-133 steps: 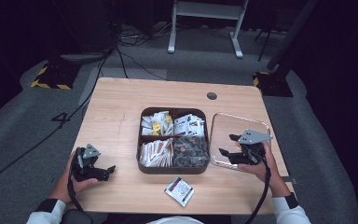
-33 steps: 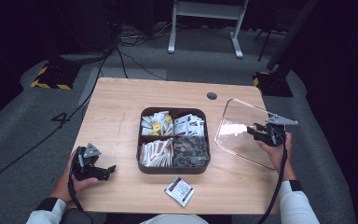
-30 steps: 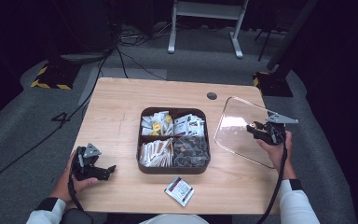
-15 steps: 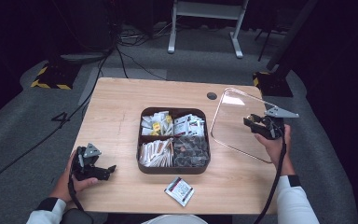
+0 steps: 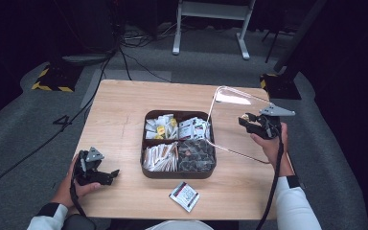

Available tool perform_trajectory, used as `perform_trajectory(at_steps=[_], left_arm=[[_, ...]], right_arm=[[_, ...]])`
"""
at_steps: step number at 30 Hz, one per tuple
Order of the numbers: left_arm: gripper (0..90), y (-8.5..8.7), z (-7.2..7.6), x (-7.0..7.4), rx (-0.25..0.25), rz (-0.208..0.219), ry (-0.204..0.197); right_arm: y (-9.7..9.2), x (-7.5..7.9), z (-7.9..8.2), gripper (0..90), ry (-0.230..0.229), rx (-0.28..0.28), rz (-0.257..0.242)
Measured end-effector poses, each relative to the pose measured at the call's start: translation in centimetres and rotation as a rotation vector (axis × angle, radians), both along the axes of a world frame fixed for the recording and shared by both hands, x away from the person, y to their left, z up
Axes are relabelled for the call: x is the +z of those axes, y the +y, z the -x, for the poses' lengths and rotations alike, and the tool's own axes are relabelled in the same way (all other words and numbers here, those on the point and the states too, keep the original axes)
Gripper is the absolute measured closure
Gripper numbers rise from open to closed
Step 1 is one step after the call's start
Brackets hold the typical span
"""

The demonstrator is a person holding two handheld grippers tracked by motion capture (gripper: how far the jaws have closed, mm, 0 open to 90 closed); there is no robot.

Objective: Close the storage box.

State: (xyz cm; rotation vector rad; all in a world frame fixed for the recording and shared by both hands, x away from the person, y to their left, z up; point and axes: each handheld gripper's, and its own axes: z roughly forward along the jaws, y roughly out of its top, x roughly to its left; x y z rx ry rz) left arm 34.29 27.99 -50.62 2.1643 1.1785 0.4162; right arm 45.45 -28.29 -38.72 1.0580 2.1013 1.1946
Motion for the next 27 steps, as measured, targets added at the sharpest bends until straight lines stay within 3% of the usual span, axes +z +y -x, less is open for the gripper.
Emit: perform_trajectory(at_steps=[27], left_arm=[[0.4, 0.0, 0.0, 0.0, 0.001, 0.001, -0.002]], right_arm=[[8.7, -0.2, -0.3, 58.9, 0.019, 0.133, 0.015]])
